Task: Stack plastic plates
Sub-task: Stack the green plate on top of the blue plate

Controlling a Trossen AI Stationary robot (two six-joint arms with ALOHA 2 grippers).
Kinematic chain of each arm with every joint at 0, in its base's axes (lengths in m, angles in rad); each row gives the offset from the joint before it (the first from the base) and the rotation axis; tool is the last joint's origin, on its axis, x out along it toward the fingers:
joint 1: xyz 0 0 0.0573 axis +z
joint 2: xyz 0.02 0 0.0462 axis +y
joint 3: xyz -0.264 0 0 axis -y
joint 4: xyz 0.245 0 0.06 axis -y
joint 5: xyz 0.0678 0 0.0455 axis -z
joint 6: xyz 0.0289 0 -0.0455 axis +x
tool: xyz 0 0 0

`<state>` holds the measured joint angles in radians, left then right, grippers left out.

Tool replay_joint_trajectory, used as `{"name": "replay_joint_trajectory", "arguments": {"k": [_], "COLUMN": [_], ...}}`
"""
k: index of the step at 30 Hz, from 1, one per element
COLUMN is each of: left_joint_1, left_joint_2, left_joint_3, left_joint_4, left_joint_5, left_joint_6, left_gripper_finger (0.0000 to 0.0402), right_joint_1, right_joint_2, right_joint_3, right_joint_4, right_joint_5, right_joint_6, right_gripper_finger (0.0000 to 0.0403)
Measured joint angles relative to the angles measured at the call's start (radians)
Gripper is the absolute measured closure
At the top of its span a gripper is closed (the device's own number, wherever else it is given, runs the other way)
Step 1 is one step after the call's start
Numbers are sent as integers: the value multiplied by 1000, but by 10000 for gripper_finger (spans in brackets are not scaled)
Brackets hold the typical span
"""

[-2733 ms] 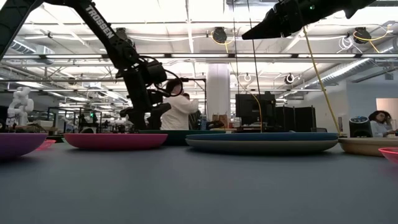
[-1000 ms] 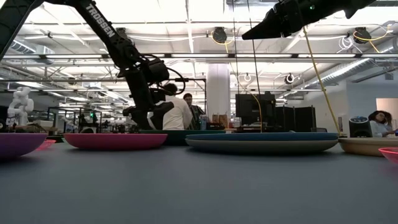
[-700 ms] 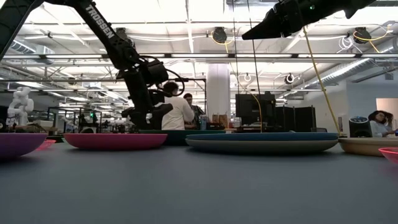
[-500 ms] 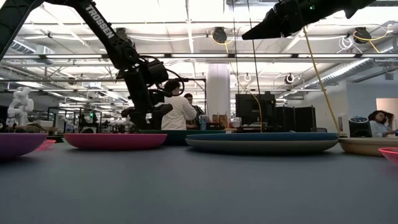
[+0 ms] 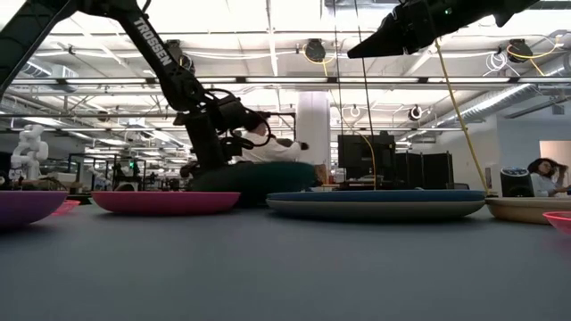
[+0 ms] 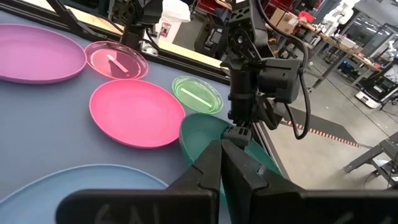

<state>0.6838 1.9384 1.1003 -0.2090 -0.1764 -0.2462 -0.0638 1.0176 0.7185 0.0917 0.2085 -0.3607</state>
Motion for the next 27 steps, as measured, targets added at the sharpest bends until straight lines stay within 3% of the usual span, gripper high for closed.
{"name": "replay_joint_trajectory", "arguments": {"k": [4,18,27], "left_joint_1": [0,-2,-3], "left_joint_2": [0,-19,-193], "left_joint_3": [-1,-1,-5], "left_joint_4": [3,37,31], "left_joint_5": [0,0,-1], "left_joint_6": [-2,-6,21], "left_gripper_finger": [180,355,387], "right_joint_1": [0,0,0], "right_joint_2": [0,0,0], "right_joint_3": [0,0,0], "right_joint_4": [0,0,-11], "right_joint_5": [0,0,0], "right_joint_6": [0,0,0], "right_gripper_finger": [397,397,397]}}
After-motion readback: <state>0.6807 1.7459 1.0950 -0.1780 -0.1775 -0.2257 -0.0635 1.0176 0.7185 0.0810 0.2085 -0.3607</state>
